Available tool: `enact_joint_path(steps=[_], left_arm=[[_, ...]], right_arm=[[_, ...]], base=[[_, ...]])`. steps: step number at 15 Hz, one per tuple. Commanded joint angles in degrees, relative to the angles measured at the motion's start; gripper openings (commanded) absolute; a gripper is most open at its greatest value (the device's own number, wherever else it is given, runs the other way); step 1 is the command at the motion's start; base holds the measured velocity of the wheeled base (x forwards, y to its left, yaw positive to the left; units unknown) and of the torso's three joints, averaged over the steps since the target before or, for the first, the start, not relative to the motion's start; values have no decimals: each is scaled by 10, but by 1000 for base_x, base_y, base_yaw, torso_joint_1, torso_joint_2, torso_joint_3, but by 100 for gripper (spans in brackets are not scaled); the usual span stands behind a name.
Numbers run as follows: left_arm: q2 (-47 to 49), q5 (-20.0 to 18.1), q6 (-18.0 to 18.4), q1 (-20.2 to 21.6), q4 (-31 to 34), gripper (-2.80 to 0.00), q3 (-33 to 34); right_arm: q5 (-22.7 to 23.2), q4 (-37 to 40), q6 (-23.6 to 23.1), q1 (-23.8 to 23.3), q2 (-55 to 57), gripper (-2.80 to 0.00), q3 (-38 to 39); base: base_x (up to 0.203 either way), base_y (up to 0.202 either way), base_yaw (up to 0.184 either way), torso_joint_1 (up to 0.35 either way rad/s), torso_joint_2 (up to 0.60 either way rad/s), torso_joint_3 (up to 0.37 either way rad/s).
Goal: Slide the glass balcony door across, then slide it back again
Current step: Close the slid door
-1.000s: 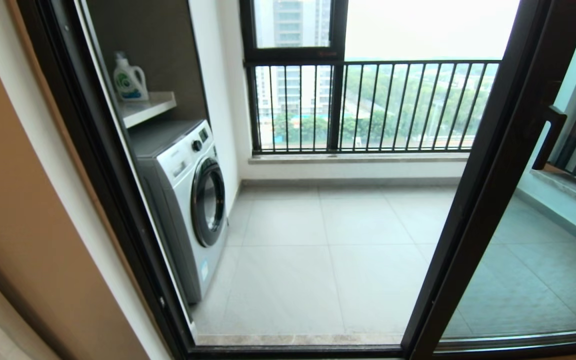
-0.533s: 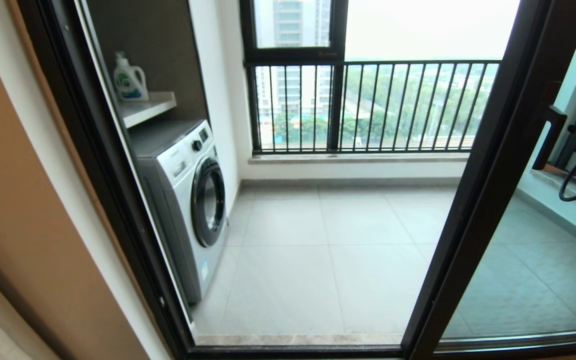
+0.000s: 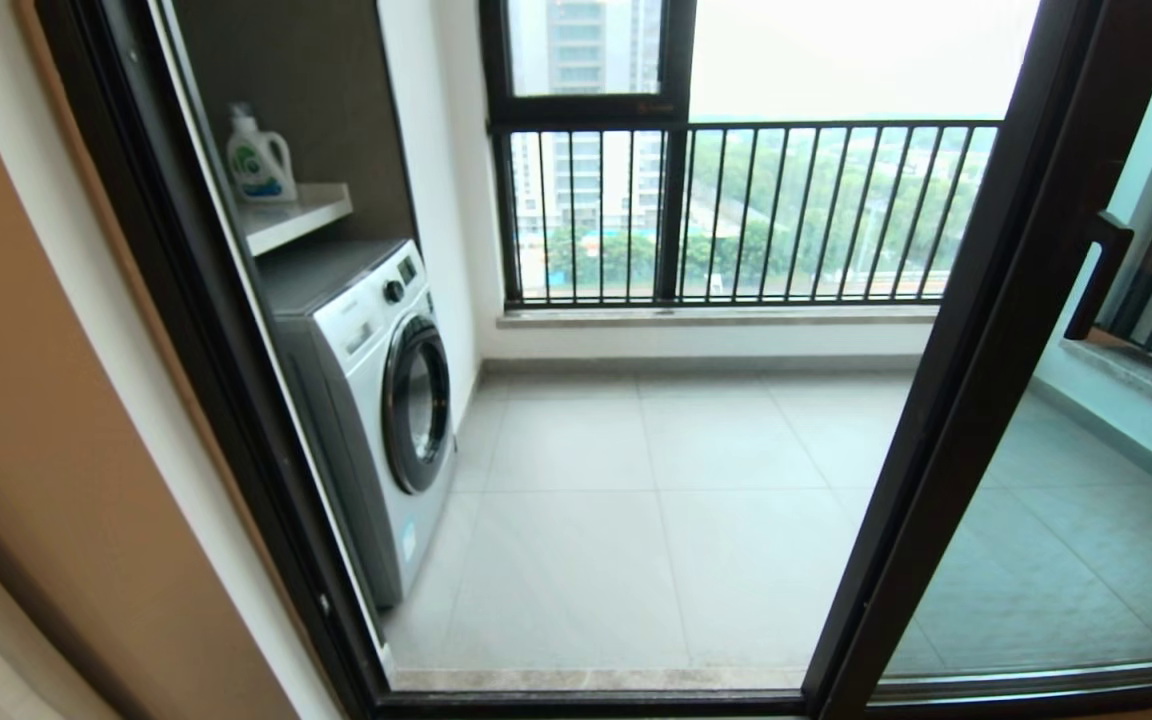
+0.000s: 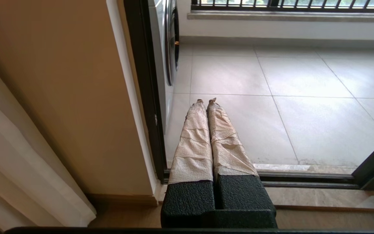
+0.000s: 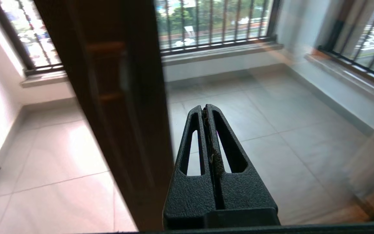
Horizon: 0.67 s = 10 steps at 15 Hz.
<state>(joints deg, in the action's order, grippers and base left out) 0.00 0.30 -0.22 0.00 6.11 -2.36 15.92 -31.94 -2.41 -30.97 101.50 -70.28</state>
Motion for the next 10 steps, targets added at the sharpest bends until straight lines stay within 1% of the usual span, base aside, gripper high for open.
enact_joint_path(steps=[1, 3, 5, 7, 10], left_arm=[[1, 0, 0, 0, 0, -280, 0], [1, 0, 0, 0, 0, -280, 0], [1, 0, 0, 0, 0, -280, 0], [1, 0, 0, 0, 0, -280, 0], [1, 0, 0, 0, 0, -280, 0]], right_arm=[[4, -1, 0, -36, -6, -280, -4], [13, -1, 0, -58, 19, -280, -28], [14, -1, 3, -64, 50, -280, -56], [13, -3, 8, -60, 86, -280, -72], [9, -6, 7, -31, 117, -280, -75]], base=[[0, 0, 0, 0, 0, 0], [0, 0, 0, 0, 0, 0], [0, 0, 0, 0, 0, 0], [0, 0, 0, 0, 0, 0], [0, 0, 0, 0, 0, 0]])
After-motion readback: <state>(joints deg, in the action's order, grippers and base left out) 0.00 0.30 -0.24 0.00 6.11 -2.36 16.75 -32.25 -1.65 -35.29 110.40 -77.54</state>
